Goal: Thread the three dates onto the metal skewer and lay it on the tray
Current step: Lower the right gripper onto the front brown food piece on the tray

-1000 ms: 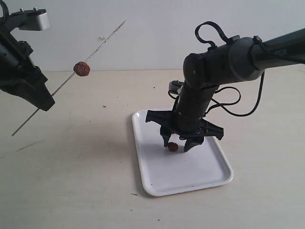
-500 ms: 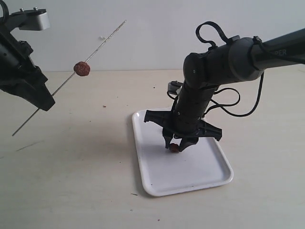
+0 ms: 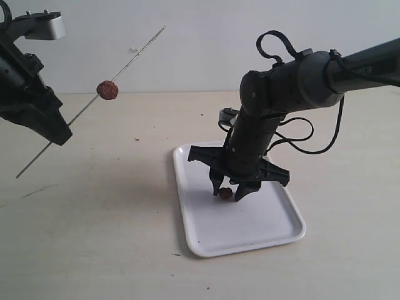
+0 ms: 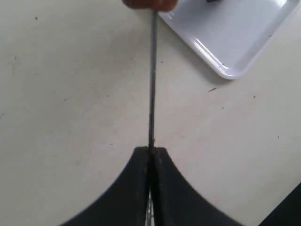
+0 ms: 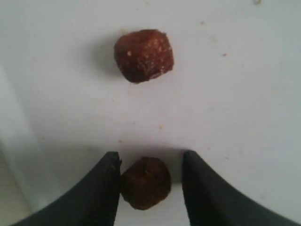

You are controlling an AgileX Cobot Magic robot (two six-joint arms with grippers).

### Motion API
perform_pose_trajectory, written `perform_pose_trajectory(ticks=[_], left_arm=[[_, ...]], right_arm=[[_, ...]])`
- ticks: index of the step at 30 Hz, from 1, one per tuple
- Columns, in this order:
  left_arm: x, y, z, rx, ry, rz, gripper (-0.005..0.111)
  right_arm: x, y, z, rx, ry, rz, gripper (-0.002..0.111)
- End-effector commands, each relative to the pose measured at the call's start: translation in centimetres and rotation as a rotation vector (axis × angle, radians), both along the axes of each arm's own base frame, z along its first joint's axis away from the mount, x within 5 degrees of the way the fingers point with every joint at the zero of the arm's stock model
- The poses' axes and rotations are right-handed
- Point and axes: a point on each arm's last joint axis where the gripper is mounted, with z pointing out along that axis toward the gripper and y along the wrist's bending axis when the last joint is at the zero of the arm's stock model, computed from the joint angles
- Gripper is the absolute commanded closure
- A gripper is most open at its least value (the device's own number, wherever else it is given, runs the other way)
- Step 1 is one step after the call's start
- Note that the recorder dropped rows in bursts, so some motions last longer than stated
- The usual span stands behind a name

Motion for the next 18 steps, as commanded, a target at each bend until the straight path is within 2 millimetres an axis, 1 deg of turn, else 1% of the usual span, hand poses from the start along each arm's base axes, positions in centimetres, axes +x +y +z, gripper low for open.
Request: perform_pose_trajectory(ticks=[1,3,7,10,15,18], left_arm=[[-0.1,-0.1,0.3,-0.015,-0.015,0.001,0.107],[-0.1,-0.1,0.3,-0.014,-0.017,-0.004,0.107],[-0.1,-0.1,0.3,-0.014,-0.017,-0.004,0.107],[-0.1,-0.1,0.3,-0.014,-0.017,-0.004,0.107],[-0.1,-0.1,0.3,-0.014,-0.018,-0.007,0.107],[0.0,-0.1,0.3,-0.014,-0.020,-0.006,0.107]], right_arm=[[0.0,0.0,-0.5,-0.004,0.007,0.009,0.065],[0.0,0.0,-0.5,-0.004,0.007,0.012,0.067],[0.0,0.0,-0.5,-0.004,0.007,0.012,0.079],[0.0,0.0,-0.5,-0.005,0.009,0.012,0.086],[-0.1,0.0,-0.4,-0.006,0.017,0.014,0.086],[-0.2,-0.1,0.5,-0.012,0.015,0.023,0.086]])
